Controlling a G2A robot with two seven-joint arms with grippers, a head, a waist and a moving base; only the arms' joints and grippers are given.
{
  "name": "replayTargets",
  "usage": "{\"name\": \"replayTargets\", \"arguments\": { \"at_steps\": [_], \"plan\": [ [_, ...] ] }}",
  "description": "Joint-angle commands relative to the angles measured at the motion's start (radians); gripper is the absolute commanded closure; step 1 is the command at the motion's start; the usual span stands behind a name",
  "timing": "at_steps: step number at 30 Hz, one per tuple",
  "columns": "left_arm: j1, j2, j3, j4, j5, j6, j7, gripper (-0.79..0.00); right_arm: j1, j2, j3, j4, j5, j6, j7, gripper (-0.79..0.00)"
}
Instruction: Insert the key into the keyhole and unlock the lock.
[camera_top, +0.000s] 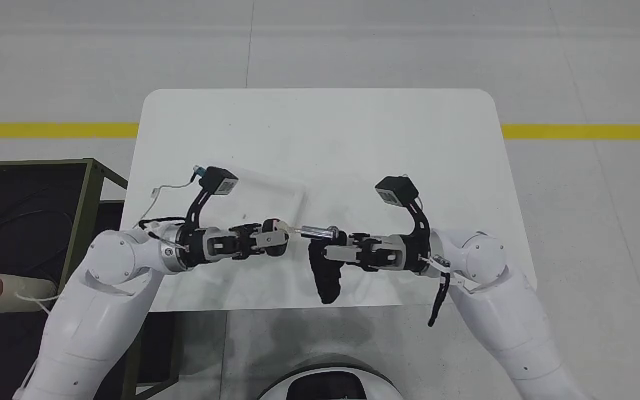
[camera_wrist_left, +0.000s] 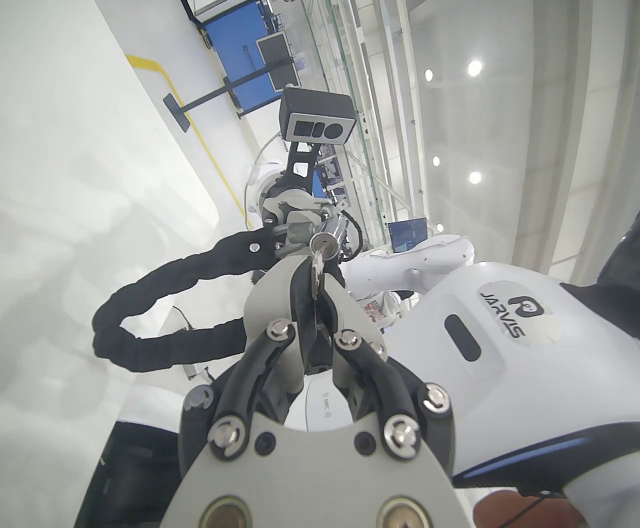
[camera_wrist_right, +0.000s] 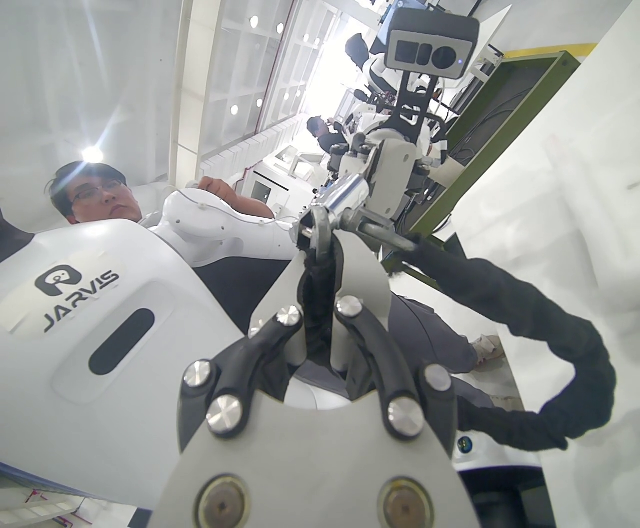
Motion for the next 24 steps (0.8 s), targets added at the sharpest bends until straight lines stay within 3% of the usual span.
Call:
{"name": "replayTargets", "arguments": {
  "at_steps": [1,9,17,24],
  "plan": [
    [0.007,0.0,-0.007,-0.009,0.021,-0.025,0.004,0.0,0.003,0.001,-0.001,0.0,0.0,0.004,-0.001,0.0],
    [0.038,-0.001,-0.039,-0.056,0.174,-0.212,0.038,0.0,0.009,0.006,0.003,-0.007,0.001,0.017,-0.001,0.0],
    [0.087,-0.007,-0.056,-0.088,0.32,-0.379,0.167,0.0,0.015,0.009,-0.006,-0.01,-0.003,0.02,-0.017,0.0],
    [0.093,-0.007,-0.03,-0.053,0.336,-0.291,0.182,0.0,0.012,0.012,-0.003,-0.01,-0.002,0.012,-0.026,0.0]
  ]
}}
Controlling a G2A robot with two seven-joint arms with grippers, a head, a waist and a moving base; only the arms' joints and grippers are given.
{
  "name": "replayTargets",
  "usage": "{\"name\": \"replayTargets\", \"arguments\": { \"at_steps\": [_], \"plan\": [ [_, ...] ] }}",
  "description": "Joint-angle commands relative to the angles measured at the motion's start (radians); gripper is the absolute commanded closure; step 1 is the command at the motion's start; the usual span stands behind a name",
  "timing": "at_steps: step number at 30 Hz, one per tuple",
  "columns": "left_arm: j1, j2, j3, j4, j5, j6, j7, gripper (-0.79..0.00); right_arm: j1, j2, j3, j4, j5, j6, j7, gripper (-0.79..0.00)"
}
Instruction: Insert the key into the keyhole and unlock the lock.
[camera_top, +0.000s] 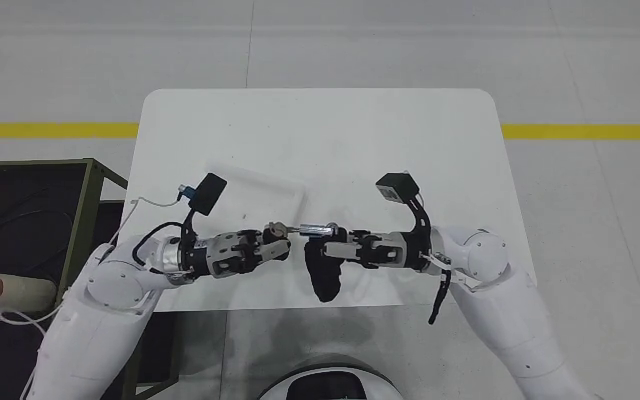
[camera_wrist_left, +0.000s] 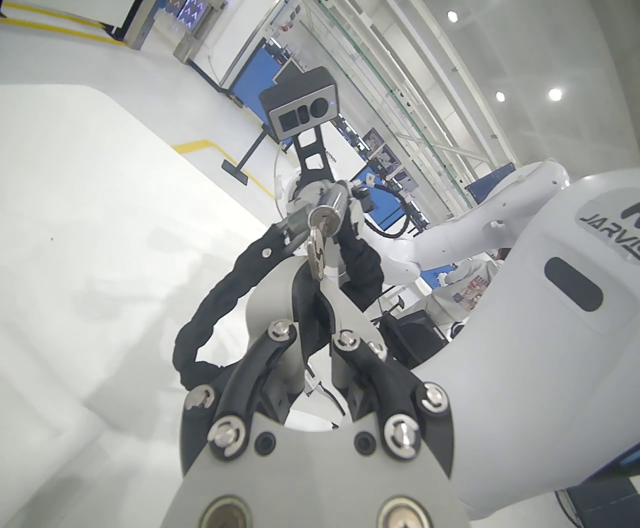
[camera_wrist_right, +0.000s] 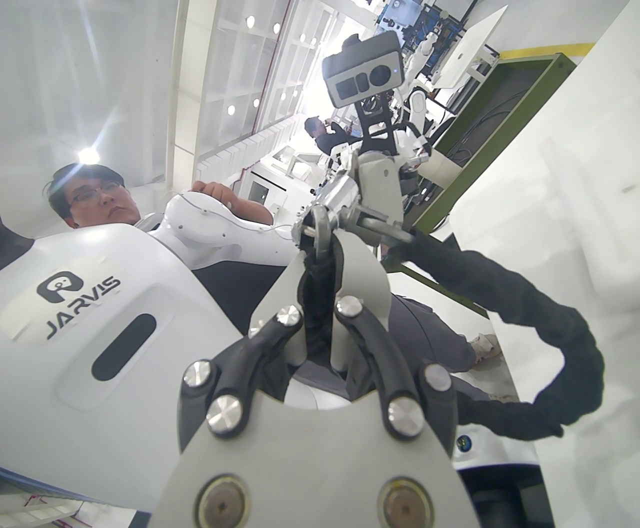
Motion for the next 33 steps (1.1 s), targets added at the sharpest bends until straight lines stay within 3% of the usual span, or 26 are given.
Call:
{"name": "replayTargets", "arguments": {
  "at_steps": [1,7,10,16,29,31,32,33],
  "plan": [
    [-0.002,0.001,0.019,0.02,-0.02,0.036,-0.026,0.0,0.0,0.001,0.002,-0.001,0.0,-0.003,-0.007,0.0],
    [-0.052,0.009,0.055,0.131,-0.336,0.126,-0.224,-0.003,-0.004,0.003,0.0,-0.003,0.001,-0.01,-0.018,0.0],
    [-0.09,0.009,0.057,0.196,-0.483,0.172,-0.304,-0.219,-0.007,0.005,-0.001,-0.005,0.007,-0.013,-0.015,0.0],
    [-0.167,0.005,0.07,0.263,-0.599,0.211,-0.409,-0.277,-0.016,0.005,-0.01,-0.011,0.043,-0.009,-0.002,0.0],
    [-0.235,-0.013,0.121,0.265,-0.558,0.221,-0.419,-0.237,-0.023,0.004,-0.021,-0.003,0.064,-0.007,0.012,0.0],
    [-0.233,-0.015,0.124,0.258,-0.555,0.22,-0.418,-0.16,-0.023,0.004,-0.02,-0.004,0.064,-0.005,0.013,0.0],
    [-0.233,-0.016,0.122,0.258,-0.553,0.216,-0.414,-0.009,-0.023,0.004,-0.019,-0.003,0.064,-0.005,0.014,0.0],
    [-0.234,-0.016,0.118,0.254,-0.541,0.209,-0.407,0.0,-0.024,0.005,-0.018,-0.003,0.063,-0.005,0.014,0.0]
  ]
}}
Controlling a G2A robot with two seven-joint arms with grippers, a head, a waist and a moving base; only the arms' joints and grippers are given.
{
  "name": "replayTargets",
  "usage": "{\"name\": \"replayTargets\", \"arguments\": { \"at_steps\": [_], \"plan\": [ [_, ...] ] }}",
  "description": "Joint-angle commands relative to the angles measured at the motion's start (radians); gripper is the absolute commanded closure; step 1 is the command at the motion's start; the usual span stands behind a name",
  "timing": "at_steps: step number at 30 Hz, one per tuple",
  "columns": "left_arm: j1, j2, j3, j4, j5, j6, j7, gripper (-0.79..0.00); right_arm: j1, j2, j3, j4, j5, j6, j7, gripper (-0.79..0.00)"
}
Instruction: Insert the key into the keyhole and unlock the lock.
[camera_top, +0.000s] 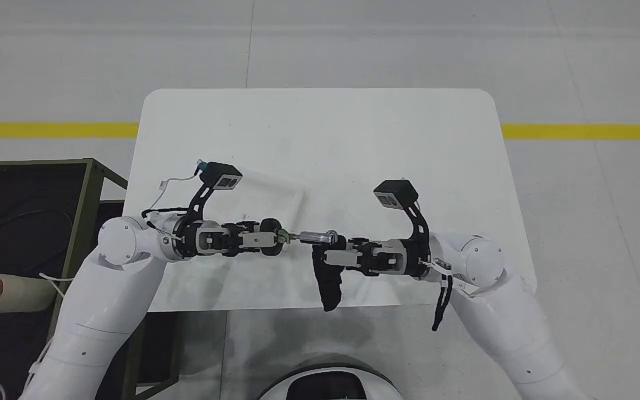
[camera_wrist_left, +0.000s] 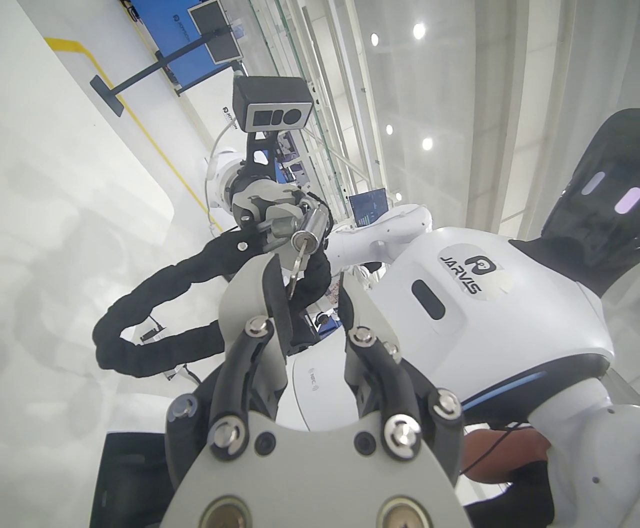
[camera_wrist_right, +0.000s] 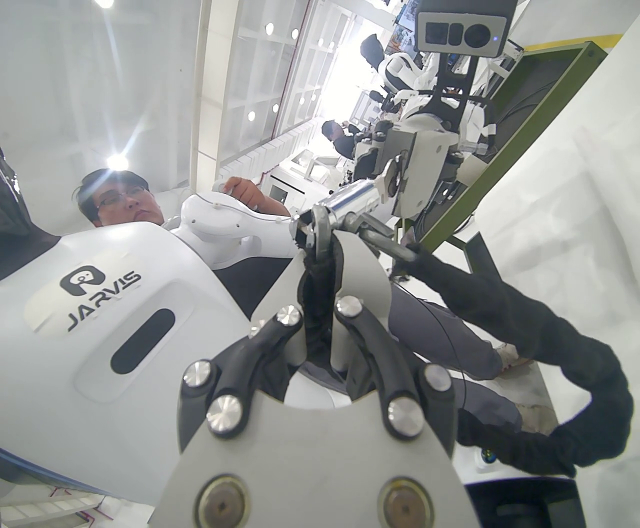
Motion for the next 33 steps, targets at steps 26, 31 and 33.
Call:
{"name": "replayTargets", "arguments": {
  "at_steps": [26,31,33],
  "plan": [
    [0.058,-0.006,-0.045,-0.126,0.183,-0.147,0.147,0.0,-0.026,0.002,0.006,-0.027,-0.007,0.017,-0.031,0.0],
    [0.104,0.005,-0.057,-0.192,0.339,-0.278,0.278,0.0,-0.029,0.004,0.006,-0.019,-0.008,0.017,-0.025,0.0],
    [0.115,0.013,-0.058,-0.21,0.397,-0.323,0.323,0.0,-0.029,0.005,0.006,-0.017,-0.007,0.016,-0.021,0.0]
  ]
}}
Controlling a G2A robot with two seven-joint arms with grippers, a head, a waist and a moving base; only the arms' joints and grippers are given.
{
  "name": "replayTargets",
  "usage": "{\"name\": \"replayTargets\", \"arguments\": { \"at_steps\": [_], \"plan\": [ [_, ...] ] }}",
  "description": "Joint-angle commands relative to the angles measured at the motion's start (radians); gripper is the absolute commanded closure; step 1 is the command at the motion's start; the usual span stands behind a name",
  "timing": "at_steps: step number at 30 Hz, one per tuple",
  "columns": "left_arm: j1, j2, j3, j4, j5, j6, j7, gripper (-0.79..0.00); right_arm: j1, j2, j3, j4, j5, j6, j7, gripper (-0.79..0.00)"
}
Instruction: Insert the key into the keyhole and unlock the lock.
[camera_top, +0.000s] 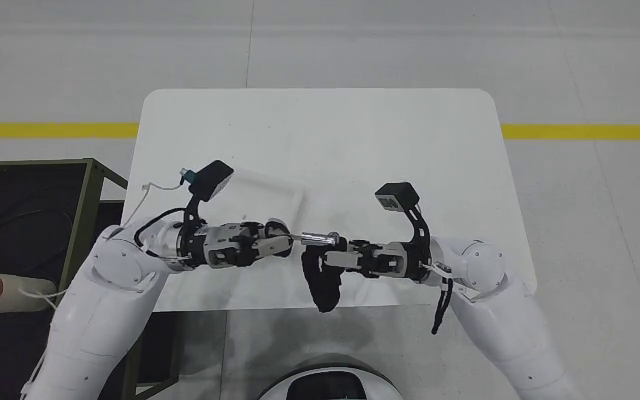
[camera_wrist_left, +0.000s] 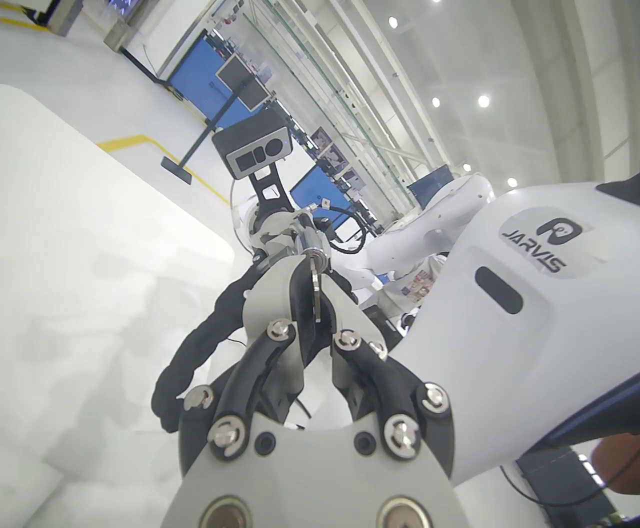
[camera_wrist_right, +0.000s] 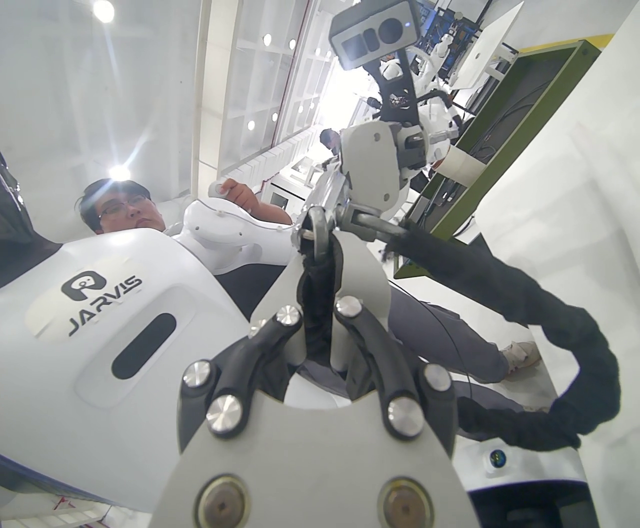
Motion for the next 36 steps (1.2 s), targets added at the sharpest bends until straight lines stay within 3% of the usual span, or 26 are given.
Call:
{"name": "replayTargets", "arguments": {
  "at_steps": [1,10,18,29,36],
  "plan": [
    [0.013,0.01,0.001,-0.018,0.065,-0.057,0.059,0.0,0.0,0.001,0.0,0.001,0.0,-0.001,0.002,0.0],
    [0.047,0.057,0.006,-0.008,0.319,-0.254,0.256,0.0,0.0,0.003,-0.009,-0.01,-0.006,0.007,-0.012,0.0],
    [0.079,0.054,-0.056,-0.08,0.506,-0.254,0.353,0.0,0.012,0.001,-0.031,-0.006,-0.018,0.015,-0.043,0.0],
    [0.175,0.03,-0.132,-0.157,1.06,-0.254,0.751,0.0,0.017,0.003,-0.031,0.007,-0.028,0.011,-0.058,0.0],
    [0.216,0.037,-0.101,-0.136,1.204,-0.254,0.935,0.0,0.009,0.008,-0.016,0.009,-0.018,0.002,-0.048,0.0]
  ]
}}
